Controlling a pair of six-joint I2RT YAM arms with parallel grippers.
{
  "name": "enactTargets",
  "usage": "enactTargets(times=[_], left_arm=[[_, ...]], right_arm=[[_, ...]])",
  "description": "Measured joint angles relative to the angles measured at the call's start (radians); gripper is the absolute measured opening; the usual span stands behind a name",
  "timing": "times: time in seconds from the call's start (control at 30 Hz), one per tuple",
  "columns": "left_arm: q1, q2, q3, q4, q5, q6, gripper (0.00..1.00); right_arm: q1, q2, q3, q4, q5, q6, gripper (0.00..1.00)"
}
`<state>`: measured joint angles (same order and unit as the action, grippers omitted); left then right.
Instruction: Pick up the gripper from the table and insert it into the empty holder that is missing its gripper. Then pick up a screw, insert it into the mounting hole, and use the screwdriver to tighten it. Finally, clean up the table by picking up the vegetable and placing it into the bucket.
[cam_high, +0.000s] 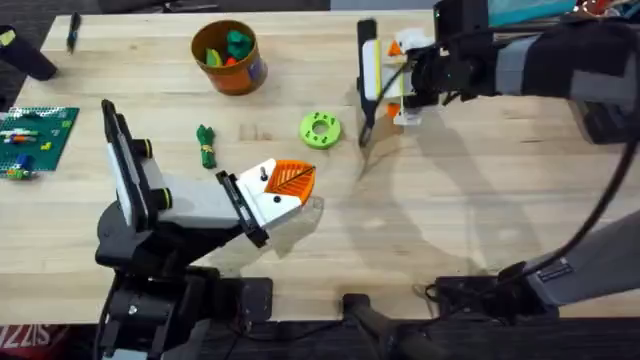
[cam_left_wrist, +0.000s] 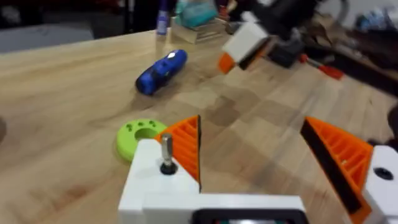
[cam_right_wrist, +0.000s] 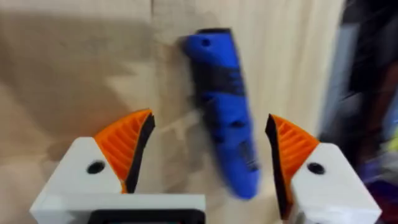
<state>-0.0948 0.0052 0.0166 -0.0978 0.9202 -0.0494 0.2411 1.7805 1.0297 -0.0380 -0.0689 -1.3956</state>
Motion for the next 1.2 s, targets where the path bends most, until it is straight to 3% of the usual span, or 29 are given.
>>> enactTargets(times=[0.33,0.37,0.43,0.57,0.6,0.83,1.0,1.2], left_arm=[[0.0,0.0,0.0,0.0,0.0,0.0,0.009],[0.0,0.0,0.0,0.0,0.0,0.003,0.051],[0.0,0.0,0.0,0.0,-0.001,0.003,0.292],[0.0,0.0,0.0,0.0,0.0,0.0,0.919],[0.0,0.0,0.0,0.0,0.0,-0.001,0.967],[0.0,0.0,0.0,0.005,-0.019,-0.001,0.987],[0.0,0.0,0.01,-0.015,-0.133,-0.146,0.986],[0.0,0.006,0.192,-0.404,-0.327,-0.264,0.986]], right_arm=[[0.033,-0.222,0.0,-0.285,0.021,0.865,0.993],[0.033,-0.243,0.0,-0.314,0.02,0.964,0.993],[0.033,-0.276,0.0,-0.373,0.02,1.156,0.993],[0.032,-0.308,0.0,-0.498,0.02,1.425,0.993],[0.032,-0.313,0.0,-0.522,0.02,1.464,0.993],[0.026,-0.345,0.0,-0.592,0.02,1.603,0.993],[-0.002,-0.412,0.0,-0.622,0.02,1.628,0.993],[-0.065,-0.539,0.0,-0.7,0.02,1.635,0.993]])
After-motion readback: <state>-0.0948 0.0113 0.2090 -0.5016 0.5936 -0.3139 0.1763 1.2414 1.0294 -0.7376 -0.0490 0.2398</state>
